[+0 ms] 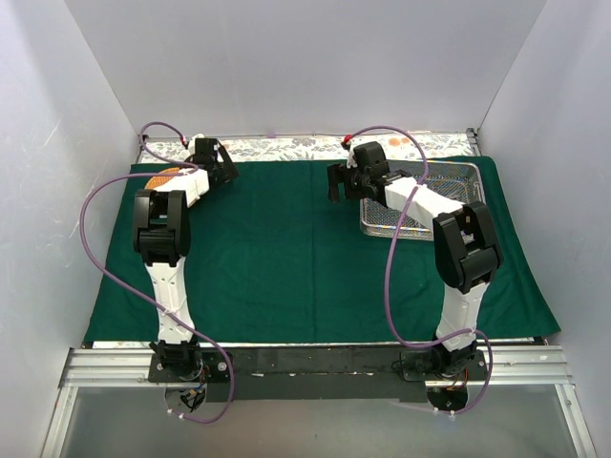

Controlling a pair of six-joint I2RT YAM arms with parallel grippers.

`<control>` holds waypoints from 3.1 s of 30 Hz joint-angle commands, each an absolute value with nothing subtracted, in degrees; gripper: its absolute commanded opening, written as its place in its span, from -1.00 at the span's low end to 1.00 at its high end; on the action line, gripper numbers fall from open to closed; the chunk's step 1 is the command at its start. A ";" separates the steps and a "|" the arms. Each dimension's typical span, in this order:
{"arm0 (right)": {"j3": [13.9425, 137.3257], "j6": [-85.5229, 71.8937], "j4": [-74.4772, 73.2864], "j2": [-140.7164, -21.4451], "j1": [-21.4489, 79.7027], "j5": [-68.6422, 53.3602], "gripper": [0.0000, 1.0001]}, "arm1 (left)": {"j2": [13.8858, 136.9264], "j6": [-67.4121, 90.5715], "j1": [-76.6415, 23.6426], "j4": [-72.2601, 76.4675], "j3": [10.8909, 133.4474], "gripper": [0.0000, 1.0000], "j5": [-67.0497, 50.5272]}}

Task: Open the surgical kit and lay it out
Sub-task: Move the distractor from the surgical kit, then pick up the medical item from the container.

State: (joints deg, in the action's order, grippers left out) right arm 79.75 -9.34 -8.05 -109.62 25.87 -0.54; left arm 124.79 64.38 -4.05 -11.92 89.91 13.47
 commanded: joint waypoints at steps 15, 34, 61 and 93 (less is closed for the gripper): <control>81.65 -7.65 -19.15 -99.50 25.14 1.84 0.97 | 102.41 71.28 -5.97 -23.20 82.54 0.96 8.26; 73.73 -6.60 -20.12 -97.20 3.88 8.09 0.72 | 85.08 69.26 -6.33 -24.26 57.48 0.96 11.16; 92.72 4.48 -26.28 -121.72 0.53 0.35 -0.48 | 89.91 69.61 -9.23 -24.43 58.88 0.96 10.99; 60.66 -48.66 21.05 -89.39 3.68 -33.83 -0.97 | 86.65 76.63 -18.62 -9.42 71.80 0.96 -25.21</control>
